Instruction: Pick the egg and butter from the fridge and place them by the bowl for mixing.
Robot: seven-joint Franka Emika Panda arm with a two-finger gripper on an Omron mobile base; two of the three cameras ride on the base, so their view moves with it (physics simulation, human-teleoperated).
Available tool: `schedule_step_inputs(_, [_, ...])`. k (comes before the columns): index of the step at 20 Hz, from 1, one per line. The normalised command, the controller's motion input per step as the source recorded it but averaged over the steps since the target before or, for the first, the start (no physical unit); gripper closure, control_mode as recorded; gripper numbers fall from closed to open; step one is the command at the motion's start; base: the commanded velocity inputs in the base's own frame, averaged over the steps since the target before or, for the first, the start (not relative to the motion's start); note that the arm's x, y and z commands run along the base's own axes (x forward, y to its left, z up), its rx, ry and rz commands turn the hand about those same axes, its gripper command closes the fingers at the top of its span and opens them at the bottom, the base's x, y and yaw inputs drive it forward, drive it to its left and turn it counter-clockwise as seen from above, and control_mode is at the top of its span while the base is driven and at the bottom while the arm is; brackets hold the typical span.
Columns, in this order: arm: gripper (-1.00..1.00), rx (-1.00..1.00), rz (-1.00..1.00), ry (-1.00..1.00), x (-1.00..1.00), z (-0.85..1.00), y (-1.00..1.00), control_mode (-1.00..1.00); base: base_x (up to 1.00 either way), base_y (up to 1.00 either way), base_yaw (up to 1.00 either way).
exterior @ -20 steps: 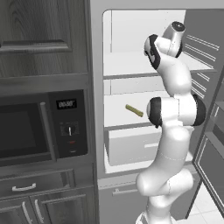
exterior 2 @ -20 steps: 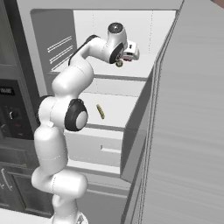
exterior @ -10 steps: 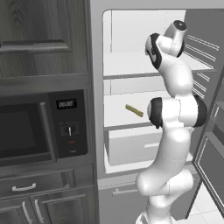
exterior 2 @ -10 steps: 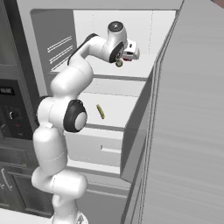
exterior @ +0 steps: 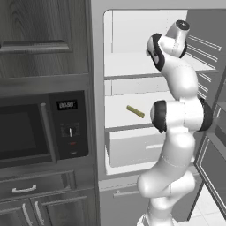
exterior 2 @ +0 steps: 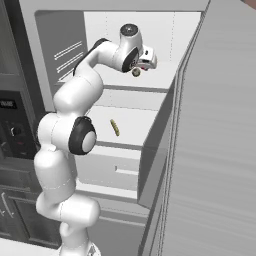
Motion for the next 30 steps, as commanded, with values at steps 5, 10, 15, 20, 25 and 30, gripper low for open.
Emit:
schedule_step_inputs(5, [-1.0,0.0,0.0,0.0,-0.07,-0.04,0.09,-1.0,0.0,0.0,0.0])
schedule_step_inputs(10, [-1.0,0.0,0.0,0.0,0.0,-0.02,0.0,-1.0,0.0,0.0,0.0])
schedule_step_inputs(15, [-1.0,0.0,0.0,0.0,-0.01,-0.05,0.0,-1.0,0.0,0.0,0.0])
schedule_step_inputs(20, [-1.0,0.0,0.0,0.0,0.0,-0.05,0.0,-1.0,0.0,0.0,0.0])
schedule_step_inputs(25, [-1.0,0.0,0.0,0.0,0.0,-0.09,0.0,-1.0,0.0,0.0,0.0])
schedule_step_inputs(30, [-1.0,0.0,0.0,0.0,0.0,-0.14,-0.01,-1.0,0.0,0.0,0.0])
